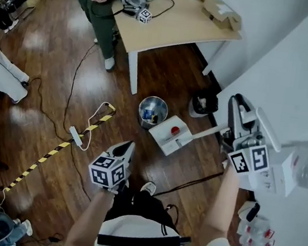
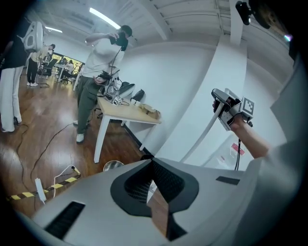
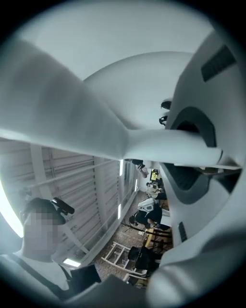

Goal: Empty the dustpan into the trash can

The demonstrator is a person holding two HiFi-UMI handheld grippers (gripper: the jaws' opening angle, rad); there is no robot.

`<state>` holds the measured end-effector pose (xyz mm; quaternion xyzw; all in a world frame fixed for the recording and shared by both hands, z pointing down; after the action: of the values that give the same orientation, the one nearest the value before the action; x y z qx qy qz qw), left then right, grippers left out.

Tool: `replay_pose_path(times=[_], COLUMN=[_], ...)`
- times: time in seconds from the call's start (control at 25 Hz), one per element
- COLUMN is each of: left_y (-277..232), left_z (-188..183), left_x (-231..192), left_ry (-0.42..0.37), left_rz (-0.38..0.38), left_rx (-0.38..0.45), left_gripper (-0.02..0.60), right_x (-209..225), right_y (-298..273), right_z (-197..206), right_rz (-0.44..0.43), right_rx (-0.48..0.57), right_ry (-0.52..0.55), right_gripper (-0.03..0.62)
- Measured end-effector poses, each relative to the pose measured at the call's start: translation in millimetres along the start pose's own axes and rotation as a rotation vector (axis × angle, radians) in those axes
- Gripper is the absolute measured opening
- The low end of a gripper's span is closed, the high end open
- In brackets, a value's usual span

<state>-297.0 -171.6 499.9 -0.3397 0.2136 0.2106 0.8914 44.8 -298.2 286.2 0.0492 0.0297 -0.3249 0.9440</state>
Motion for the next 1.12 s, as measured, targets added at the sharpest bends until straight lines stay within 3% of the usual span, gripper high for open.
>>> replay_pose_path(times=[0.2, 0.4, 0.76, 0.96, 1.12], left_y=[-7, -30, -76, -86, -91], left_z=[-23, -44, -42, -37, -23], left_x=[-14, -10, 12, 31, 41], left_ry=[0.003, 0.032, 0.192, 0.248, 0.283], left_rz=[0.004, -0.067, -0.299, -0.379, -0.413], left_rx=[0.016, 0.078, 0.199, 0.241, 0.238], left_gripper=[-0.005, -0.005, -0.004, -0.005, -0.003], right_x=[7, 55, 92, 99, 94], right_y=[-46, -100, -192, -211, -215], right_z=[3, 34, 93, 97, 97], right_rz=[-0.032, -0.157, -0.581, -0.826, -0.931], right_rx=[0.0, -0.01, -0.106, -0.116, -0.087], right_ry=[0.056, 0.018, 0.045, 0.113, 0.162], right_gripper=[0.087, 0.086, 0.086, 0.087, 0.089])
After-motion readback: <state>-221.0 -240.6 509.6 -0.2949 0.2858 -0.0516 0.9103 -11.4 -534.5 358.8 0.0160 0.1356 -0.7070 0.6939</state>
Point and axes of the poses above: the fingertips, and each gripper's own axes: y backward along the fingers, x to its right, z out of its underside, the point moved 10 cm from there along y, backward along the fingers, and after that the axes turned 4 degrees about -x, right-handed, at the moved point
